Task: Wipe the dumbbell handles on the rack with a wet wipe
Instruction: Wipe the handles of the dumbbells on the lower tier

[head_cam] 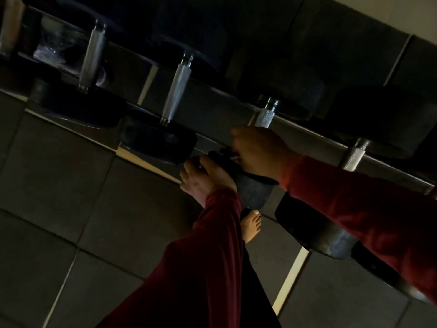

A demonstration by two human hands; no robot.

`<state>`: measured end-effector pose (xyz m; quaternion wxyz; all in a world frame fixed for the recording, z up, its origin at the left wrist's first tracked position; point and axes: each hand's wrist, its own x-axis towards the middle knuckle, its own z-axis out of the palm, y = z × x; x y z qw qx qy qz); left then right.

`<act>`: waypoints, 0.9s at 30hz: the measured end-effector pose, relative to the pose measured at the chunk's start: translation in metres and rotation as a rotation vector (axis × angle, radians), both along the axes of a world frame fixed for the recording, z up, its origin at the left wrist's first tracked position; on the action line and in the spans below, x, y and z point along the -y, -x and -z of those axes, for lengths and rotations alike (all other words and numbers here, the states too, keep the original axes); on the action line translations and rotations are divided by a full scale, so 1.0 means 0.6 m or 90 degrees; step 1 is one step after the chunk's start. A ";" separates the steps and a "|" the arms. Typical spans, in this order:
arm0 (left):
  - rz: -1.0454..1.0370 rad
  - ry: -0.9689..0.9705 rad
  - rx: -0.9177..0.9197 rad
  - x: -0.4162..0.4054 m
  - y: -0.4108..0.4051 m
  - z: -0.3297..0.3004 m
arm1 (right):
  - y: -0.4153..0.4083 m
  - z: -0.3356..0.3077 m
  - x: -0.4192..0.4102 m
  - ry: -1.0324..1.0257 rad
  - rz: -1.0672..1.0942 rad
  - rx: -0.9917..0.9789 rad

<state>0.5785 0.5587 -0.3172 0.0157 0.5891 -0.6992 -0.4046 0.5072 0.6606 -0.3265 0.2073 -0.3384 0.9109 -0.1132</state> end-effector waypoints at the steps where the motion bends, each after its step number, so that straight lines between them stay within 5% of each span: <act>1: 0.004 0.003 0.001 0.000 0.000 0.001 | -0.009 -0.005 -0.013 0.032 0.036 0.005; 8: 0.017 -0.017 0.019 -0.002 0.000 -0.003 | -0.065 0.009 -0.073 0.058 0.519 0.273; 19: 0.066 0.028 0.023 0.001 0.002 0.002 | -0.045 0.042 -0.042 -0.021 0.627 0.335; 27: 0.073 0.029 0.028 0.000 0.002 0.002 | -0.097 -0.012 -0.026 0.217 0.730 0.179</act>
